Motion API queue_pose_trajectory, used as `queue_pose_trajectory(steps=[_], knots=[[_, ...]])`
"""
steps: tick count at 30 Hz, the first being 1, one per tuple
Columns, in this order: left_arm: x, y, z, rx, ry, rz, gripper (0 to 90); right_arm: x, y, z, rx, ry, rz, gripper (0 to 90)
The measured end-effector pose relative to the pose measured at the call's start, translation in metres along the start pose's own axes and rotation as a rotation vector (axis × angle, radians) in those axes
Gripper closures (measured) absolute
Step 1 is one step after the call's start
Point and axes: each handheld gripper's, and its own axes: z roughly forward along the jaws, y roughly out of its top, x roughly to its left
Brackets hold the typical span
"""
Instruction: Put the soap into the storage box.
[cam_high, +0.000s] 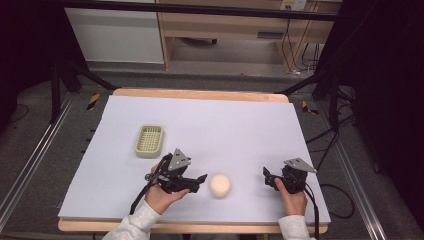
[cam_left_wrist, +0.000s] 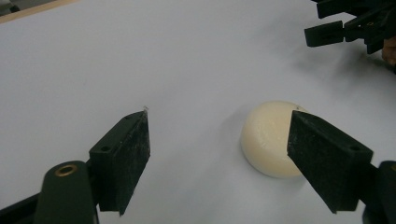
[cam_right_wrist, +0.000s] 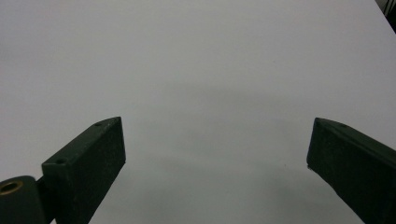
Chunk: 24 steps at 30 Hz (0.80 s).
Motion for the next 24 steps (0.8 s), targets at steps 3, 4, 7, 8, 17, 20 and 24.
queue_pose_trajectory(steps=[3,4,7,8,17,20,24], knots=[[-0.004,0.002,0.003,0.005,-0.011,0.008,20.9,0.0,0.0,0.0,-0.002,-0.001,-0.004,4.8],[-0.008,0.003,0.006,0.005,-0.018,0.009,20.9,0.0,0.0,0.0,-0.002,-0.001,-0.003,4.8],[-0.012,0.003,0.009,0.014,-0.025,0.016,20.7,0.0,0.0,0.0,-0.005,-0.004,-0.006,4.8],[-0.012,0.003,0.009,0.014,-0.025,0.016,20.7,0.0,0.0,0.0,-0.005,-0.004,-0.006,4.8],[-0.024,0.002,0.021,0.043,-0.046,0.035,20.1,0.0,0.0,0.0,-0.005,-0.002,-0.005,4.8],[-0.025,0.001,0.024,0.048,-0.049,0.035,20.1,0.0,0.0,0.0,-0.003,-0.001,-0.004,4.8],[-0.028,0.001,0.029,0.061,-0.053,0.035,19.9,0.0,0.0,0.0,-0.005,-0.004,-0.005,4.8]])
